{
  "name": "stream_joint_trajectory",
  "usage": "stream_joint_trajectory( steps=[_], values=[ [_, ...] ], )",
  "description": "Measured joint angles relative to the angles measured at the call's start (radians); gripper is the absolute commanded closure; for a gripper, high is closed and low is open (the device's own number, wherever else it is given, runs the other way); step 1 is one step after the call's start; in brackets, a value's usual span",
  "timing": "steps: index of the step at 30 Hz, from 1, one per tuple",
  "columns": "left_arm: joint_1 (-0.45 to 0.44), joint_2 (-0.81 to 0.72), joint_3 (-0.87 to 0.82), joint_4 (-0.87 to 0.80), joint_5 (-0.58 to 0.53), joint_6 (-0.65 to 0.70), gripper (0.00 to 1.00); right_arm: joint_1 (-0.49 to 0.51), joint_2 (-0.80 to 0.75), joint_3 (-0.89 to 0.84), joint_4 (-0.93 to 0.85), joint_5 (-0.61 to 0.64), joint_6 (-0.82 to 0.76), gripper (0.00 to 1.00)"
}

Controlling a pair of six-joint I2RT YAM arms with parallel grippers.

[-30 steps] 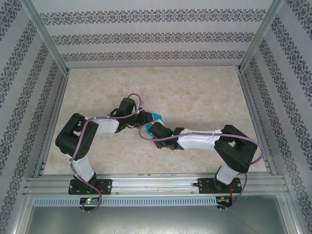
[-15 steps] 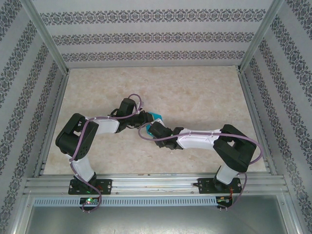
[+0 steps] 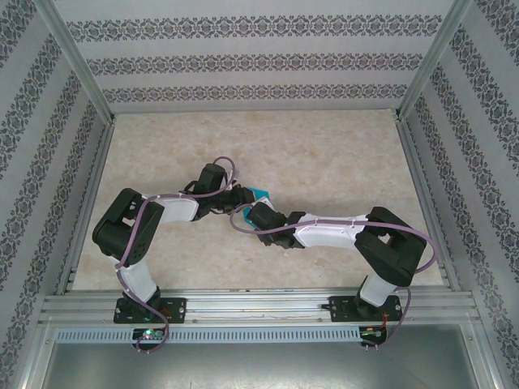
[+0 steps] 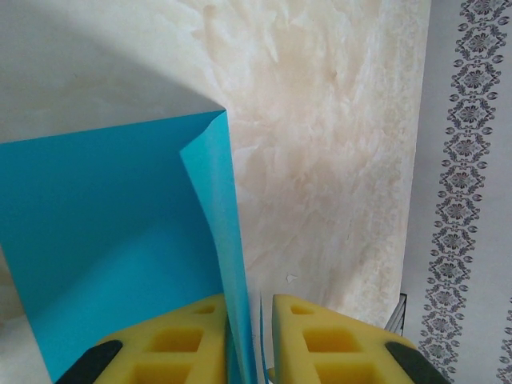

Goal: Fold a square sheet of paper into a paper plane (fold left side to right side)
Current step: Fourth fold the wing at the center of the table.

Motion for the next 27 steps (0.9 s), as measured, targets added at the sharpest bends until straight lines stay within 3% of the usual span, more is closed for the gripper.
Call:
stream_joint_trajectory(
  steps=[10, 17, 23, 27],
  values=[
    [0.0, 0.0, 0.0, 0.0, -0.007, 0.0, 0.77, 0.0, 0.017, 0.002, 0.0, 0.0, 0.001, 0.85],
    [0.0, -0.009, -0.005, -0.009, -0.022, 0.0, 0.68, 0.0, 0.022, 0.002, 0.0, 0.0, 0.015, 0.98],
    [0.018, -0.085, -0.045, -0.04, -0.026, 0.005, 0.62, 0.0, 0.024, 0.002, -0.001, -0.003, 0.019, 1.0],
    [0.08, -0.174, -0.084, -0.082, -0.026, 0.023, 0.6, -0.001, 0.024, 0.002, -0.003, -0.033, 0.019, 1.0]
  ],
)
